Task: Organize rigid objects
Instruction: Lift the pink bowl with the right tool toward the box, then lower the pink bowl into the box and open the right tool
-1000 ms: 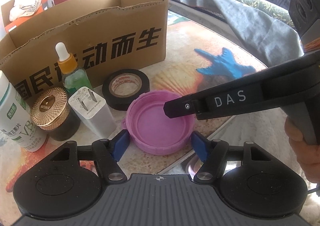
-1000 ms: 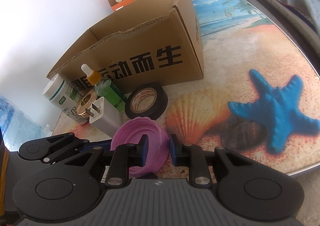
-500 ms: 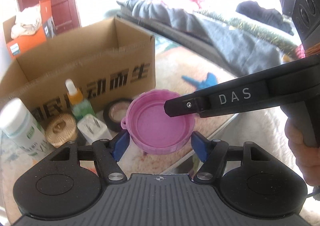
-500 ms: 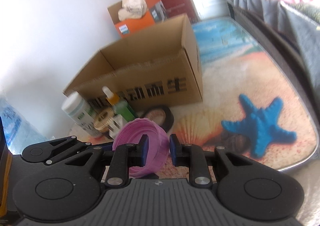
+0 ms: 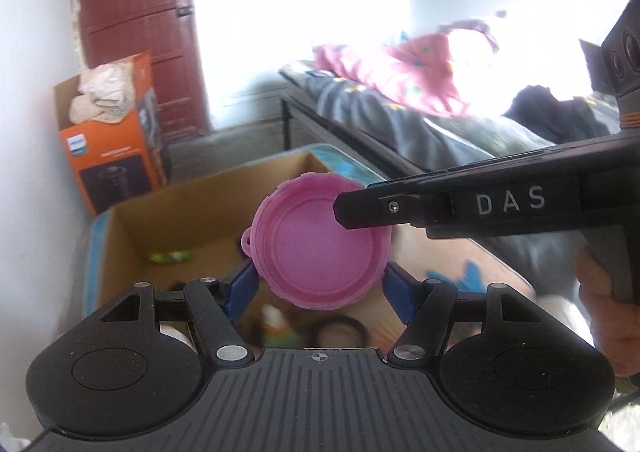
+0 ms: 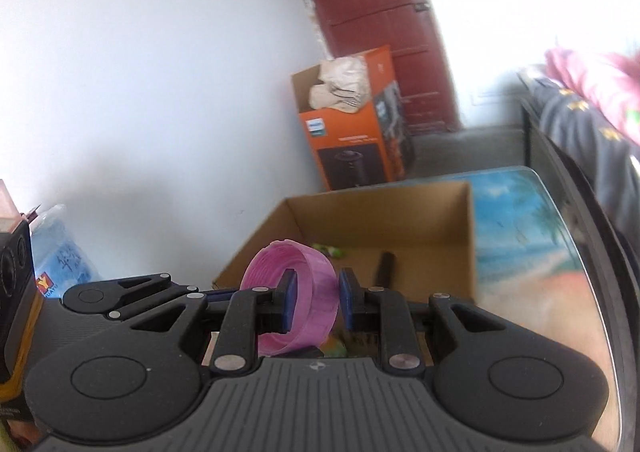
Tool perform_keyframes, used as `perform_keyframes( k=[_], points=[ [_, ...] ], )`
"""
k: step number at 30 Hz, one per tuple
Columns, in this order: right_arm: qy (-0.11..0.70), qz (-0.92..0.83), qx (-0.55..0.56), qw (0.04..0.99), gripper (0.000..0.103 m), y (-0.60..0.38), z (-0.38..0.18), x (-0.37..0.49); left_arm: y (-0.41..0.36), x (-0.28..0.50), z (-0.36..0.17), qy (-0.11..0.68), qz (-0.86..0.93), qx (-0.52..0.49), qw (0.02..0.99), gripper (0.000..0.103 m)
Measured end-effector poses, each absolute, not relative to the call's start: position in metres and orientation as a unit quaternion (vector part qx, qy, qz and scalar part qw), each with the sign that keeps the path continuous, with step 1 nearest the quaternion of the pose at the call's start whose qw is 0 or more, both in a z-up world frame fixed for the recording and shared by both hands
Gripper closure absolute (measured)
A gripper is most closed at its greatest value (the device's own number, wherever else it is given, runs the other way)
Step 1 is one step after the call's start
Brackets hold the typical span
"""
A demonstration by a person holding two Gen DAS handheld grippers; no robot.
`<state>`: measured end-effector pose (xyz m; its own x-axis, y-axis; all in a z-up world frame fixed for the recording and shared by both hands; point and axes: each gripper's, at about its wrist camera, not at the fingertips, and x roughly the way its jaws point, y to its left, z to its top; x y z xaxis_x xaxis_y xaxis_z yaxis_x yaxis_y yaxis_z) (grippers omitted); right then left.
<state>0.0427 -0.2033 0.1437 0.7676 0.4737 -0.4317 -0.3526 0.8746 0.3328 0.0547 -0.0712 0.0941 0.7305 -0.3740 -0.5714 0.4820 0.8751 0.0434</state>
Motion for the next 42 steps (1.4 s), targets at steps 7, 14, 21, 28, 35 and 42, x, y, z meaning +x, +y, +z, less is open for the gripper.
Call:
perform_keyframes(
  k=[7, 14, 21, 28, 35, 42],
  points=[
    [0.332, 0.276, 0.104, 0.896, 0.078, -0.148, 0.15, 0.149, -0.028, 0.146, 0.092, 0.37, -0.188, 0.068, 0.907, 0.035],
    [0.475, 0.31, 0.155, 0.809, 0.079, -0.115, 0.091, 0.251, 0.003, 0.222, 0.062, 0.483, -0.166, 0.012, 0.86, 0.035],
    [0.548, 0.316, 0.179, 0.754, 0.079, -0.105, 0.042, 0.293, 0.002, 0.247, 0.036, 0.543, -0.152, 0.023, 0.826, 0.035],
    [0.61, 0.33, 0.194, 0.694, 0.078, -0.098, 0.009, 0.316, -0.006, 0.248, 0.028, 0.567, -0.15, 0.092, 0.805, 0.035],
    [0.676, 0.333, 0.155, 0.638, 0.074, -0.078, -0.02, 0.328, -0.004, 0.242, 0.036, 0.579, -0.162, 0.11, 0.791, 0.027],
    [0.679, 0.341, 0.115, 0.64, 0.042, -0.069, -0.013, 0.328, -0.009, 0.225, 0.047, 0.547, -0.166, 0.133, 0.81, 0.026]
  ],
)
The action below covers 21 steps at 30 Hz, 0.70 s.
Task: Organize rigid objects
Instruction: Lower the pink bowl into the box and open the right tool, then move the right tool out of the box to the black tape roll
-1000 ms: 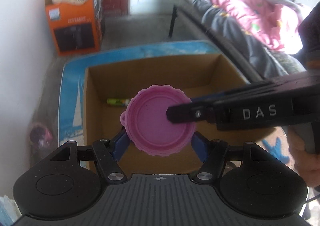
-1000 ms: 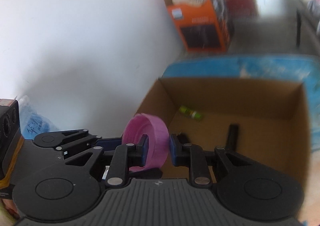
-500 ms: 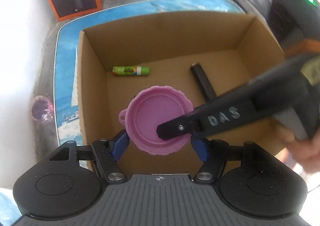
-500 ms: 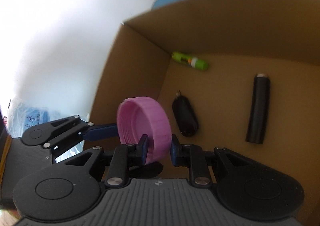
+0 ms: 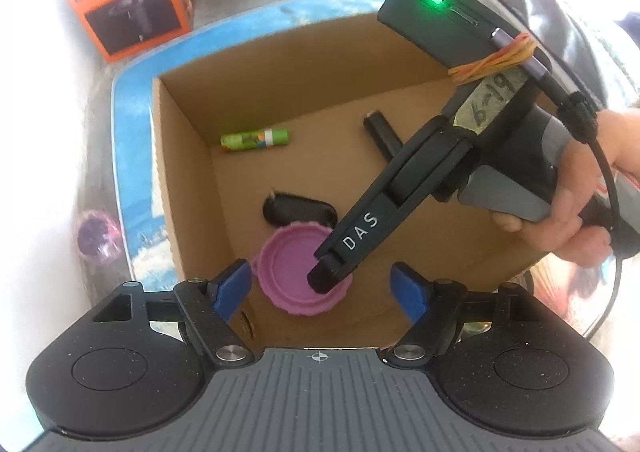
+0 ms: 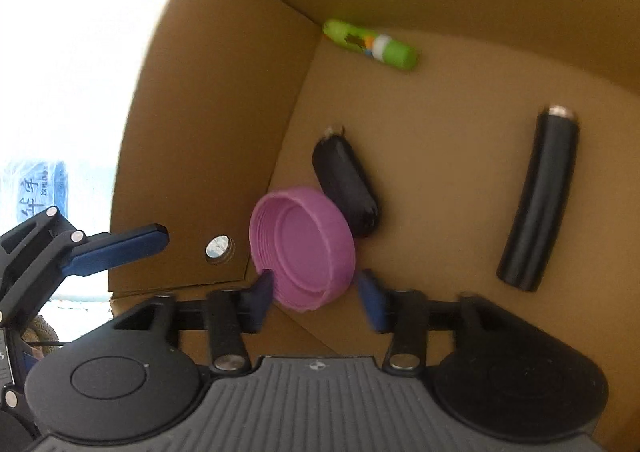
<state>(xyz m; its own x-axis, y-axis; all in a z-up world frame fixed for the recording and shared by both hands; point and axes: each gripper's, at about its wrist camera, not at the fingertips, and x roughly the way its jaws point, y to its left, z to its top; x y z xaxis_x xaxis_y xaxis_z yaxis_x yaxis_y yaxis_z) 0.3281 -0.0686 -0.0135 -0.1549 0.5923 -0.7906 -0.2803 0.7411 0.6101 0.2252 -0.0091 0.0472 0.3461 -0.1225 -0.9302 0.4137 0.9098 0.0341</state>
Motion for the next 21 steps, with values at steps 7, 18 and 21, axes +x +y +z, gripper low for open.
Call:
perform_keyframes(
  k=[7, 18, 21],
  points=[
    [0.611, 0.326, 0.146, 0.707, 0.042, -0.112, 0.028, 0.328, -0.007, 0.211, 0.067, 0.499, -0.166, 0.119, 0.842, 0.026],
    [0.634, 0.187, 0.157, 0.734, 0.043, -0.159, 0.004, 0.353, 0.024, 0.169, 0.088, 0.428, -0.156, 0.01, 0.89, 0.024],
    [0.626, 0.205, 0.191, 0.728, 0.042, -0.149, 0.0, 0.359, 0.027, 0.157, 0.083, 0.427, -0.15, -0.001, 0.891, 0.024]
  ],
)
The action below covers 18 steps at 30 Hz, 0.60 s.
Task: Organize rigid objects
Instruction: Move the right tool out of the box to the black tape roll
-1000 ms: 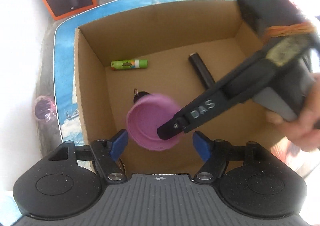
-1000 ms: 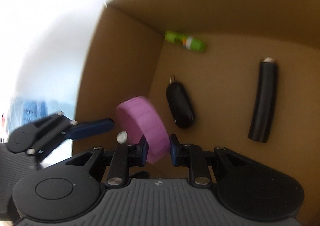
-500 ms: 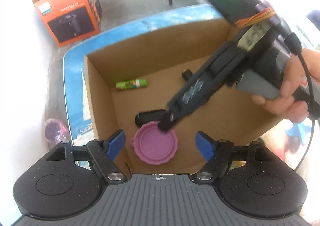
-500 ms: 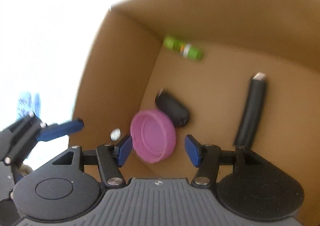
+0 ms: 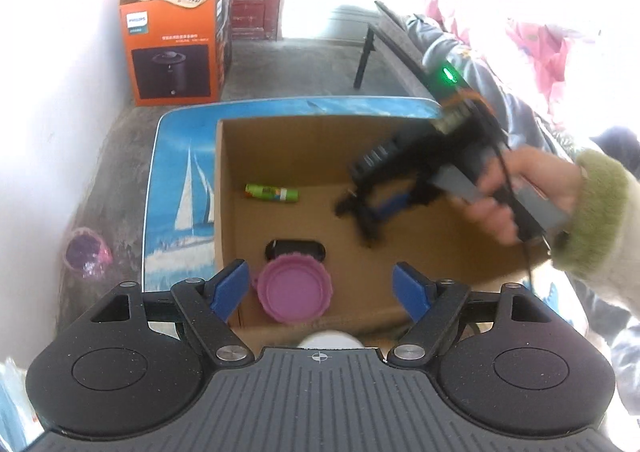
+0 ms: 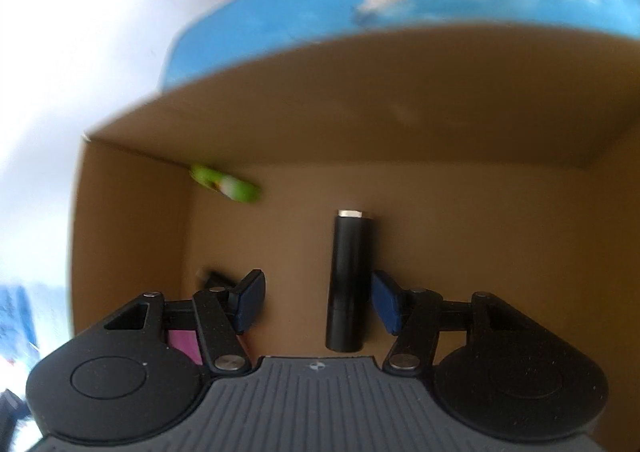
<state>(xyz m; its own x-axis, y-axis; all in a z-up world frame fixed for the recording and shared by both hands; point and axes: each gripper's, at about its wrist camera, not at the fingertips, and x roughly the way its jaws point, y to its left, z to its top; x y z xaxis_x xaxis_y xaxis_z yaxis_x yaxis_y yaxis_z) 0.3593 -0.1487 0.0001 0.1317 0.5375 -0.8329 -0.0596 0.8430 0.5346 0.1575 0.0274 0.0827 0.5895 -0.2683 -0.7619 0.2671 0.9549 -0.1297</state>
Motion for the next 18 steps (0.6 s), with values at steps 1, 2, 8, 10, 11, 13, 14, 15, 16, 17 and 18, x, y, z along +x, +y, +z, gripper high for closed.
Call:
perform_keyframes(
  k=[1, 2, 8, 10, 11, 13, 14, 15, 16, 17, 18],
  points=[
    [0.618, 0.222, 0.203, 0.727, 0.042, -0.143, 0.002, 0.362, 0.029, 0.154, 0.081, 0.429, -0.15, -0.003, 0.891, 0.024],
    [0.608, 0.238, 0.215, 0.726, 0.042, -0.137, 0.007, 0.362, 0.029, 0.151, 0.079, 0.431, -0.15, -0.007, 0.89, 0.024],
    [0.564, 0.286, 0.205, 0.747, 0.042, -0.128, 0.047, 0.341, 0.036, 0.132, 0.079, 0.417, -0.153, -0.033, 0.895, 0.024],
    [0.553, 0.292, 0.215, 0.751, 0.042, -0.143, 0.059, 0.327, 0.037, 0.125, 0.078, 0.409, -0.162, -0.04, 0.897, 0.024],
    [0.546, 0.293, 0.222, 0.753, 0.042, -0.153, 0.065, 0.319, 0.037, 0.121, 0.078, 0.404, -0.167, -0.044, 0.898, 0.024],
    [0.53, 0.294, 0.237, 0.759, 0.042, -0.17, 0.076, 0.298, 0.036, 0.112, 0.077, 0.396, -0.178, -0.052, 0.9, 0.023],
    [0.521, 0.294, 0.245, 0.763, 0.042, -0.175, 0.08, 0.289, 0.035, 0.107, 0.077, 0.391, -0.182, -0.055, 0.901, 0.023],
    [0.512, 0.293, 0.252, 0.767, 0.042, -0.181, 0.085, 0.279, 0.034, 0.103, 0.076, 0.386, -0.188, -0.056, 0.902, 0.023],
    [0.501, 0.291, 0.259, 0.773, 0.042, -0.191, 0.09, 0.266, 0.031, 0.098, 0.075, 0.381, -0.194, -0.057, 0.902, 0.022],
    [0.489, 0.291, 0.266, 0.778, 0.042, -0.202, 0.095, 0.25, 0.029, 0.094, 0.073, 0.378, -0.2, -0.056, 0.902, 0.022],
    [0.476, 0.291, 0.274, 0.784, 0.042, -0.214, 0.1, 0.233, 0.027, 0.09, 0.072, 0.375, -0.207, -0.056, 0.902, 0.022]
  ],
)
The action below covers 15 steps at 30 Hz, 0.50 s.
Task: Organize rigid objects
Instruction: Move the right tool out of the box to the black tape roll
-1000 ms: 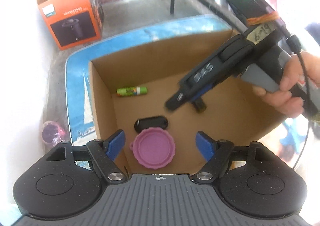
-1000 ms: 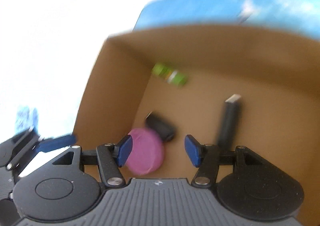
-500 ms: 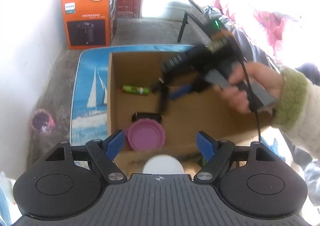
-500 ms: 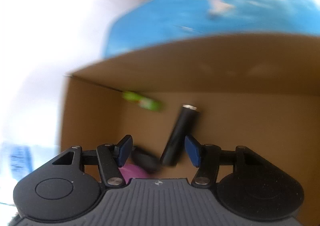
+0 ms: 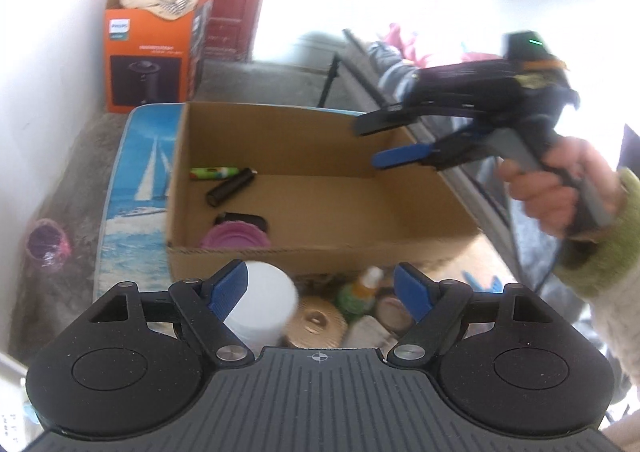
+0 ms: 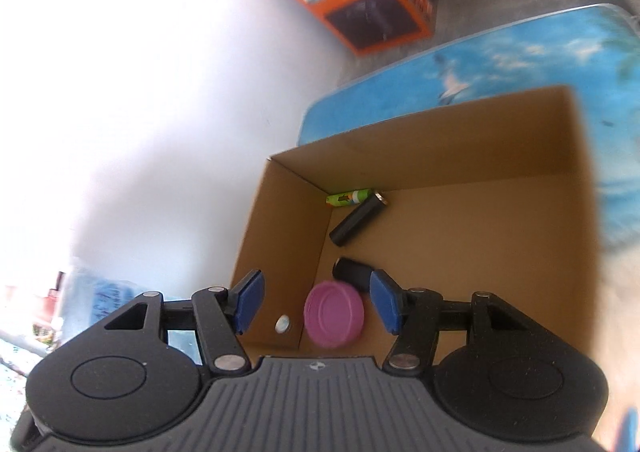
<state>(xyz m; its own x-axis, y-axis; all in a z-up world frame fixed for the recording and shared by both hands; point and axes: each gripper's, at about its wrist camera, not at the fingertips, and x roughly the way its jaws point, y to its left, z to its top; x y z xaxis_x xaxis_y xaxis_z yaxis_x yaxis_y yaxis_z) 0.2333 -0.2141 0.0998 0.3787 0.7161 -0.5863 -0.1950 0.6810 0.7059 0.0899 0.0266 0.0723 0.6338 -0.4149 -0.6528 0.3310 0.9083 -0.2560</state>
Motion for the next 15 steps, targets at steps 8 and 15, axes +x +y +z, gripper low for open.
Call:
perform_keyframes(
  k=[8, 15],
  points=[
    [0.377, 0.251, 0.325, 0.83, 0.04, -0.278, 0.083, 0.1, -0.001, 0.057, 0.051, 0.363, -0.24, -0.019, 0.9, 0.017],
    [0.378, 0.143, 0.315, 0.859, 0.039, -0.277, 0.022, 0.028, -0.042, 0.036, 0.009, 0.385, -0.23, 0.058, 0.892, 0.017]
  ],
)
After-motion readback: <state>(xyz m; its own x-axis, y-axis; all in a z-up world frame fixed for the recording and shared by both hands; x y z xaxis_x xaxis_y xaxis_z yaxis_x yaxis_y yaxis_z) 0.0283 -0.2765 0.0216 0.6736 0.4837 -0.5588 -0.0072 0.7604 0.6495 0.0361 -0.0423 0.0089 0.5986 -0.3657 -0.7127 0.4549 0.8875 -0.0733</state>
